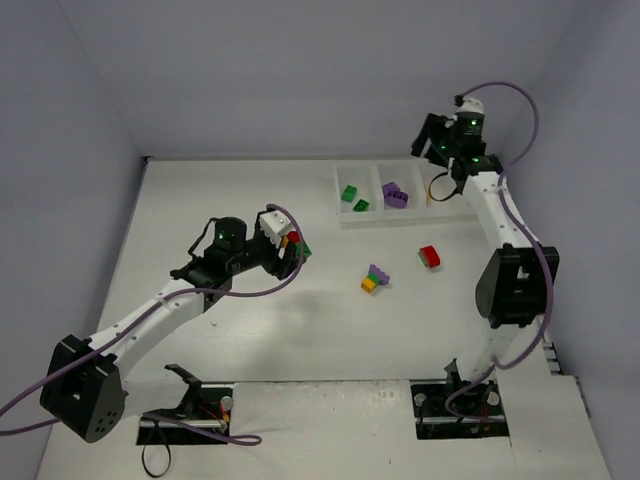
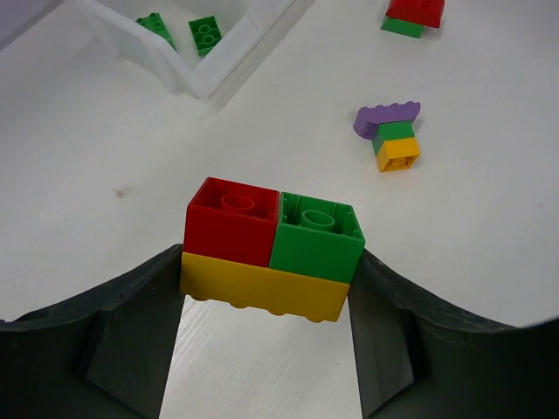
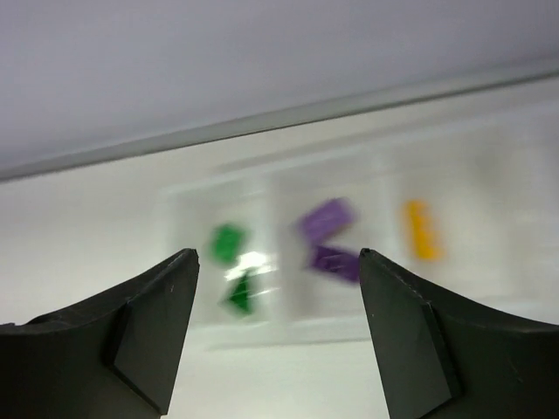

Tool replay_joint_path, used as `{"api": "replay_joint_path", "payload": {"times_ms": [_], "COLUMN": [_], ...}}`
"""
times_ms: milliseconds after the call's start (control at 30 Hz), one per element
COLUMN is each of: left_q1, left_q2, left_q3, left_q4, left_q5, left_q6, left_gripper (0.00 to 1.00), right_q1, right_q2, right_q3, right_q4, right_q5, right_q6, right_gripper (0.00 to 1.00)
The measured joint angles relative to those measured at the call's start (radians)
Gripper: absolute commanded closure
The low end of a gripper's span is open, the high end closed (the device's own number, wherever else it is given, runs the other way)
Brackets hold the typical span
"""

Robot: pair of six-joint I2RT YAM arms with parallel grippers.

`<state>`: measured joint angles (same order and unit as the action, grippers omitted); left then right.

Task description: Sort the legos into containers by color

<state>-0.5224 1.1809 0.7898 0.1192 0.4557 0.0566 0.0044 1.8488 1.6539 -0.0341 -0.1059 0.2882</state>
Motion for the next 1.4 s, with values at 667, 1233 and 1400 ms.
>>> {"api": "replay_joint_path", "payload": {"times_ms": [667, 1233, 1400], "left_q1": [-0.002, -0.002, -0.002], "left_q2": [-0.059, -0.048, -0.026], "left_q3": [-0.006, -0.018, -0.018], "left_q4": [0.051, 0.087, 0.095], "left_q5": [-0.092, -0.105, -0.105], "left_q6": [0.117, 0.101, 0.092], "left_gripper": [1.0, 1.0, 1.0], "right_q1": [0.577, 0.634, 0.645], "right_q2": [-0.24, -0.24, -0.24], "right_q3": [-0.273, -0.3, -0.3], "right_q4": [-0.038, -0.037, -0.037], "right_q5": [-0.399, -0.454, -0.468], "right_q6": [0.193, 0.194, 0.19], "right_gripper": [0.32, 0.38, 0.42]}}
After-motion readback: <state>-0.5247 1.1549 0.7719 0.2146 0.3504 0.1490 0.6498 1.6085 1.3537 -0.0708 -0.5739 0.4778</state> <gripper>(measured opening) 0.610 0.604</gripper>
